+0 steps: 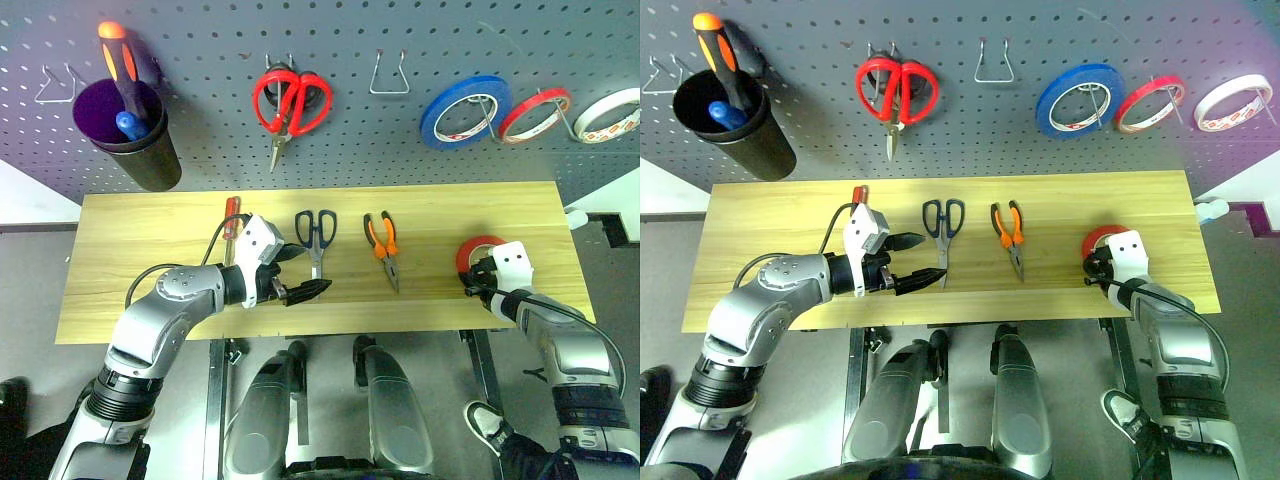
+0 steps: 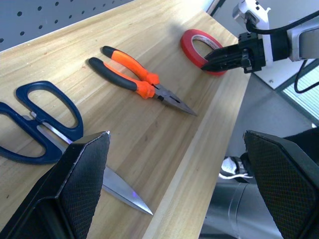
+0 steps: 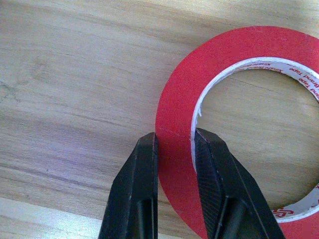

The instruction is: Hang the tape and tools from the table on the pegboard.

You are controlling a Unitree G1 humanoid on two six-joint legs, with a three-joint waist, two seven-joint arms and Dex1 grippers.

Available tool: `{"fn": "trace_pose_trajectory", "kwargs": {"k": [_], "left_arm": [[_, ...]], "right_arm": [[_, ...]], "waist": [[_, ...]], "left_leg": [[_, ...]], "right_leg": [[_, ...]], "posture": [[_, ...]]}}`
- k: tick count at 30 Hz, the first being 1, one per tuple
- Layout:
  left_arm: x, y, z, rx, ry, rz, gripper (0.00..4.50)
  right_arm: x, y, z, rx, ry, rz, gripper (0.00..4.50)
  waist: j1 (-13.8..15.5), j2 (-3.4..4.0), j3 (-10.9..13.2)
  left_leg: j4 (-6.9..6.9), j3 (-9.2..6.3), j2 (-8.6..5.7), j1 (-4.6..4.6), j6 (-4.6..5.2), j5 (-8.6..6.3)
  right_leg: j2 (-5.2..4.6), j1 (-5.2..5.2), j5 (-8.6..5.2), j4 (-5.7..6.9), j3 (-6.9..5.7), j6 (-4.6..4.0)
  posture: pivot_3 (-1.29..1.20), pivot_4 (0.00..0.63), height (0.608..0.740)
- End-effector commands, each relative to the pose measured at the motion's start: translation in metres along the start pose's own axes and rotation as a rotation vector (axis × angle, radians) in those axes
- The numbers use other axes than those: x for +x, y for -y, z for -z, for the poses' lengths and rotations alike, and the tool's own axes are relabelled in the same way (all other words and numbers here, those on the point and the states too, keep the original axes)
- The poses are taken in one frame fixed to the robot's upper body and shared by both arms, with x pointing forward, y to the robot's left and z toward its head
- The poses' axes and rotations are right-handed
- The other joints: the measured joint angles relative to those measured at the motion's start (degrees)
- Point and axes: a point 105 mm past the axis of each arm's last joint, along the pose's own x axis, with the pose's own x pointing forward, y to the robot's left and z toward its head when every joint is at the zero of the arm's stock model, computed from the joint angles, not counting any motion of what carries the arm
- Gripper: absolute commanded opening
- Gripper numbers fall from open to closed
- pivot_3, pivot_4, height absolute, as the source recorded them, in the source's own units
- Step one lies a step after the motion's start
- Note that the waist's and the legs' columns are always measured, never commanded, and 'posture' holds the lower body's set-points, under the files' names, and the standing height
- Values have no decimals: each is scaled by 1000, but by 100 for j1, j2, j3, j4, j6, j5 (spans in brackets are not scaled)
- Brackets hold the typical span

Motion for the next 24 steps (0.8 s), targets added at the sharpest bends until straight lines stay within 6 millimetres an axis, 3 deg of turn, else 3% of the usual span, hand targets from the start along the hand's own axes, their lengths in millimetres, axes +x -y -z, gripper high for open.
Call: {"fn": "trace_pose_trajectory", "kwargs": {"k": [1,6,9,16,24], "left_arm": [[2,0,-8,16,38,11,4500],[6,-8,-14,30,59,2,4500],[10,-14,-19,41,80,-5,4500],[17,-20,-25,68,113,-3,4500],[25,-21,-32,89,140,15,4500]], "right_arm": [[-11,6,1,41,34,22,687],[-27,7,-5,102,116,20,687],[-38,-2,-16,129,193,-16,687],[-55,1,-38,240,358,8,687],[-70,23,-59,272,520,139,687]], "waist": [[11,1,0],[14,2,0],[0,2,-2],[-18,2,-11],[-18,1,-37]], "left_leg": [[0,0,0,0,-2,1],[-4,0,-1,-2,-33,18],[-3,0,-6,-2,-39,20],[-3,-1,-12,-2,-48,25],[-2,0,-23,-2,-49,27]], "right_leg": [[0,0,0,0,0,0],[0,-2,1,-1,-2,2],[0,-2,7,-1,-2,12],[2,-2,12,2,-5,20],[0,-1,17,6,-14,27]], "posture": [[-96,470,695],[-111,438,695],[-122,414,695],[-141,372,695],[-156,326,695]]}}
